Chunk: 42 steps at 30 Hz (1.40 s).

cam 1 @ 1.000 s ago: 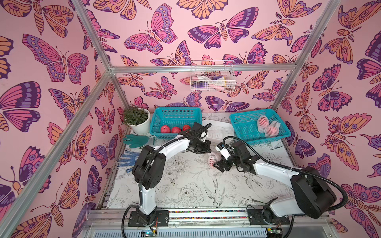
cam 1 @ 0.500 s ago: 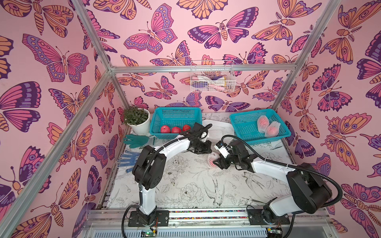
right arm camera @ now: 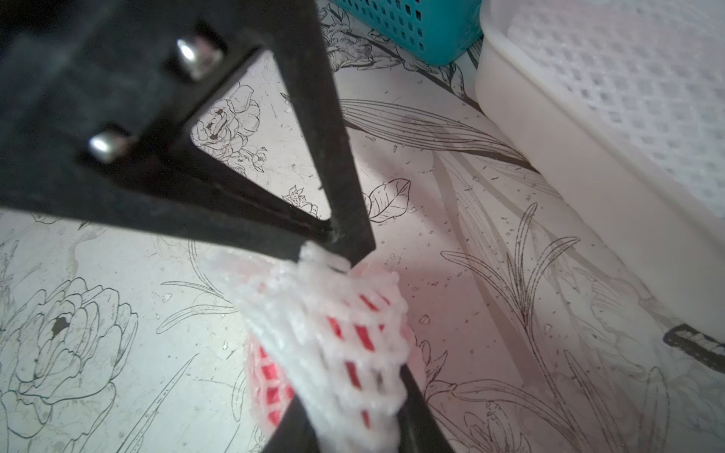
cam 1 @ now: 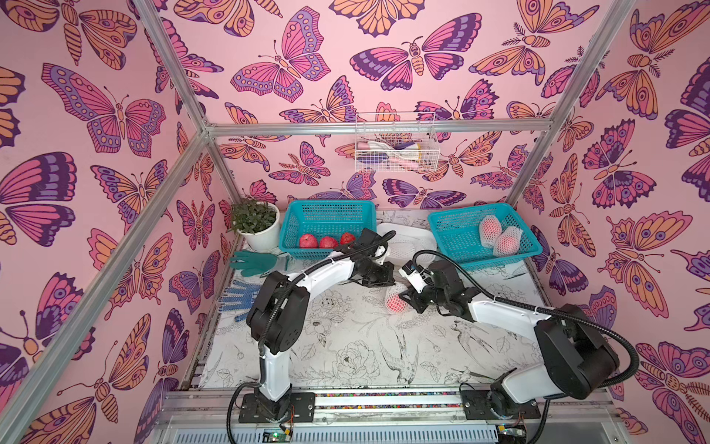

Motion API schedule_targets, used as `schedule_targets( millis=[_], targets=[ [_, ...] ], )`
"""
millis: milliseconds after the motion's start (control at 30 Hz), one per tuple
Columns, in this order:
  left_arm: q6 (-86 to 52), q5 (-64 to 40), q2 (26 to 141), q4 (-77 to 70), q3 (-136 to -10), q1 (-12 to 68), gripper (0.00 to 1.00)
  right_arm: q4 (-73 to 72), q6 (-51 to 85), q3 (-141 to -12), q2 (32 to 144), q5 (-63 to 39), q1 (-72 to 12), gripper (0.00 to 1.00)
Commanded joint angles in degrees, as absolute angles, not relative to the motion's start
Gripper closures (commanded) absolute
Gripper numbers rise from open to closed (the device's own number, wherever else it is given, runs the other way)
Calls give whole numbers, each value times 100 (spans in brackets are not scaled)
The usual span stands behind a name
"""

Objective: Remove foam nets from apples
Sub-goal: Remove the foam net from the apple.

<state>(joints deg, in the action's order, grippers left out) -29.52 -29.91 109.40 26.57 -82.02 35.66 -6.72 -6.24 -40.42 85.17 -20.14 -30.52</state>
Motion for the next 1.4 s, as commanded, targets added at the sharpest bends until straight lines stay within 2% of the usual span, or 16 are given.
schedule_targets(
  millis=[0,33,67,133,200,433,600,867,1000,1267,1367],
  targets=[
    [-2780,-2799,10724,2715,-8308,3577,82,-801,-540,-4145,8459,-2075,-3101,76],
    [-2725,-2713,10684,2732,-8280,3584,59,-817,-528,-4142,8485,-2074,-3103,76],
    [-2653,-2607,10633,2753,-8250,3585,45,-820,-521,-4148,8518,-2074,-3097,76],
    [-2408,-2309,10479,2815,-8148,3577,32,-799,-506,-4141,8581,-2057,-3102,76],
    [-2188,-2014,10305,2927,-8021,3563,27,-784,-492,-4135,8604,-2048,-3103,74],
    [-1617,-1821,9685,3028,-7356,3524,25,-757,-432,-4164,8602,-2020,-3089,70],
    [-1140,-2058,9397,2858,-6907,3548,25,-686,-426,-4245,8659,-2039,-3094,64],
    [-836,-2515,9535,2440,-6827,3647,26,-632,-485,-4253,8622,-2085,-3092,59],
    [-835,-2678,9783,2216,-6999,3655,26,-548,-534,-4262,8580,-2083,-3094,51],
    [-738,-2776,10180,2202,-7214,3656,32,-498,-648,-4230,8491,-2047,-3094,41],
    [-727,-2909,10228,2109,-7251,3656,39,-519,-668,-4204,8464,-2113,-3094,35]
  ],
)
